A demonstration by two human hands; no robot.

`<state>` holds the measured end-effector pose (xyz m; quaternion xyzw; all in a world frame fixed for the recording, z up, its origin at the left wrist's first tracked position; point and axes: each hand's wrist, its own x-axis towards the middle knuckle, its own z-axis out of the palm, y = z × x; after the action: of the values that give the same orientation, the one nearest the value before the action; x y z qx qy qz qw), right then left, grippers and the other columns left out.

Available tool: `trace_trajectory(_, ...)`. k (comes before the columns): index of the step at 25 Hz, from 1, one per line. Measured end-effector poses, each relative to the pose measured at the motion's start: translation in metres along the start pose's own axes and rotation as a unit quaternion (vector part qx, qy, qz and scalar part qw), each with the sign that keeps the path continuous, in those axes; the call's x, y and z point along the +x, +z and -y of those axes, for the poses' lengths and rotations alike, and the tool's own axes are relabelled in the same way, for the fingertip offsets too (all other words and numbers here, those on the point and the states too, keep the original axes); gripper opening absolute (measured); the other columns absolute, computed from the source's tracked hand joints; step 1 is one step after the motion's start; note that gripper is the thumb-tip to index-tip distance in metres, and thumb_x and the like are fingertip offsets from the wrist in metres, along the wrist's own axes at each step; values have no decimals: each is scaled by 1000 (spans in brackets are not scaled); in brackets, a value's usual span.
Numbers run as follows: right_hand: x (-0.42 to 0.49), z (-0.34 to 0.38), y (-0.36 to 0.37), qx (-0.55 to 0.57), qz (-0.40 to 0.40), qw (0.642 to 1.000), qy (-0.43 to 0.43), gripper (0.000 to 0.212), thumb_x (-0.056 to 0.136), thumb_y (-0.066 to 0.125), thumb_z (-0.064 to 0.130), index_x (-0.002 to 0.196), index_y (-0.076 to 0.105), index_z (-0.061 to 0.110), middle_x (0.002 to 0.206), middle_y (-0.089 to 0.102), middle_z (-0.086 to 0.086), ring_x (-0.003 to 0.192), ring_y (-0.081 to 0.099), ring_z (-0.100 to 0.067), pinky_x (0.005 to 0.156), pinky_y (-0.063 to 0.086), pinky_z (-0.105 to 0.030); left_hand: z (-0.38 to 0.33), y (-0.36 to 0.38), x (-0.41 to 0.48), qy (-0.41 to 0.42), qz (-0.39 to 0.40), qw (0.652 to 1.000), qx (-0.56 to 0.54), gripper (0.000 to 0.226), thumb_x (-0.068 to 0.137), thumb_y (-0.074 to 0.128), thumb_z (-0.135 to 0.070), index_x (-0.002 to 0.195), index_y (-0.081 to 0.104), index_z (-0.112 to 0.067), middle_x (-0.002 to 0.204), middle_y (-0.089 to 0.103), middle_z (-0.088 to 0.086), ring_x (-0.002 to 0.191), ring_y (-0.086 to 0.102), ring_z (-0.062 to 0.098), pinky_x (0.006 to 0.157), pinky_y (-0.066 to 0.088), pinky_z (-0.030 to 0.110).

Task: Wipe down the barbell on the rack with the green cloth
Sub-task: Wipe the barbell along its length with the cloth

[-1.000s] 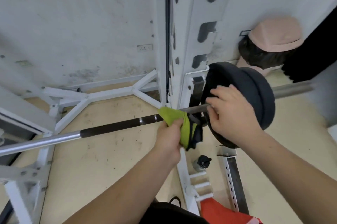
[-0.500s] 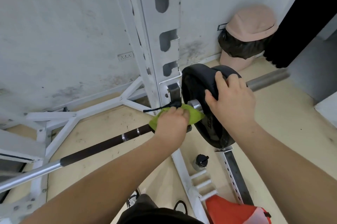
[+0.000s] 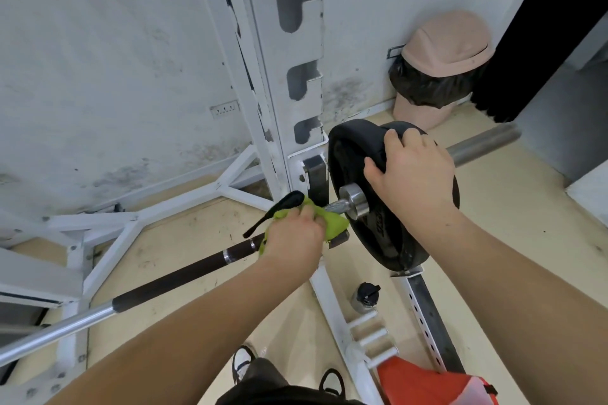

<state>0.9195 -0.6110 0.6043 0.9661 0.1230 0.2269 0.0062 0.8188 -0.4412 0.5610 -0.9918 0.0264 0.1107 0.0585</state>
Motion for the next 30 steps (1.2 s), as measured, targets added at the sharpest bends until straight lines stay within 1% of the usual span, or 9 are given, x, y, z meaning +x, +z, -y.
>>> trace_trajectory(5, -6, -2, -2, 3, -1, 1000, 10, 47, 86, 67, 44, 107, 67, 1, 85, 61, -16, 76, 61, -36, 62, 45, -40, -35, -12, 34, 8, -43, 998, -43, 41, 92, 67, -16, 130, 57, -7, 125, 52, 10, 114, 54, 30, 80, 48, 42)
trace_trajectory(7, -10, -4, 0, 4, -7, 1000, 14, 51, 87, 65, 45, 113, 67, 1, 88, 62, -17, 78, 61, -37, 63, 47, -41, -20, -10, 19, 12, -25, 998, -48, 39, 93, 61, -12, 131, 55, -6, 127, 50, 11, 117, 52, 31, 85, 47, 42)
trace_trajectory(10, -14, -4, 2, 7, -13, 1000, 20, 55, 88, 65, 45, 120, 65, 0, 90, 62, -17, 79, 61, -37, 62, 47, -42, 1, -3, 5, -5, -12, 1000, 1, 43, 90, 57, -1, 132, 54, -8, 127, 50, 11, 118, 52, 31, 81, 46, 40)
trace_trajectory(13, -17, -4, 3, 8, -15, 1000, 26, 57, 87, 68, 43, 122, 65, -2, 89, 63, -18, 78, 61, -37, 61, 47, -40, -19, -14, 22, 10, -7, 1000, -3, 38, 89, 57, -2, 126, 59, -6, 122, 53, 10, 110, 55, 30, 74, 50, 39)
trace_trajectory(15, -16, -3, 4, 6, -20, 1000, 24, 58, 87, 69, 43, 122, 65, -2, 89, 62, -18, 78, 61, -36, 60, 46, -40, -30, -16, 33, 25, -28, 999, -22, 37, 90, 58, -5, 128, 58, -6, 123, 53, 11, 109, 55, 30, 76, 53, 40)
trace_trajectory(18, -15, -3, 3, 4, -22, 999, 23, 56, 88, 67, 44, 122, 65, -2, 90, 62, -17, 79, 61, -36, 59, 45, -40, -17, -15, 17, 35, -25, 999, -33, 37, 93, 56, -9, 130, 55, -7, 126, 51, 9, 114, 52, 30, 77, 47, 39)
trace_trajectory(22, -13, -1, 4, 6, -19, 999, 26, 57, 88, 68, 43, 123, 64, -1, 93, 62, -18, 81, 61, -36, 61, 45, -39, 9, 2, -8, -2, -9, 1000, -1, 42, 89, 54, 1, 128, 58, -13, 121, 52, 5, 114, 52, 27, 69, 39, 35)
trace_trajectory(27, -11, 1, 5, 7, -17, 999, 27, 58, 86, 72, 42, 122, 66, -3, 93, 63, -19, 80, 61, -36, 59, 45, -38, -29, -11, 35, 22, -50, 997, -55, 34, 88, 62, -7, 122, 62, -9, 117, 54, 7, 104, 56, 28, 76, 53, 39)
trace_trajectory(30, -10, 1, 7, 6, -27, 999, 21, 57, 86, 71, 42, 122, 66, -3, 93, 62, -19, 80, 62, -36, 57, 45, -37, -22, -9, 29, 9, -42, 995, -93, 36, 91, 61, -11, 127, 59, -11, 120, 51, 6, 108, 54, 28, 71, 46, 36)
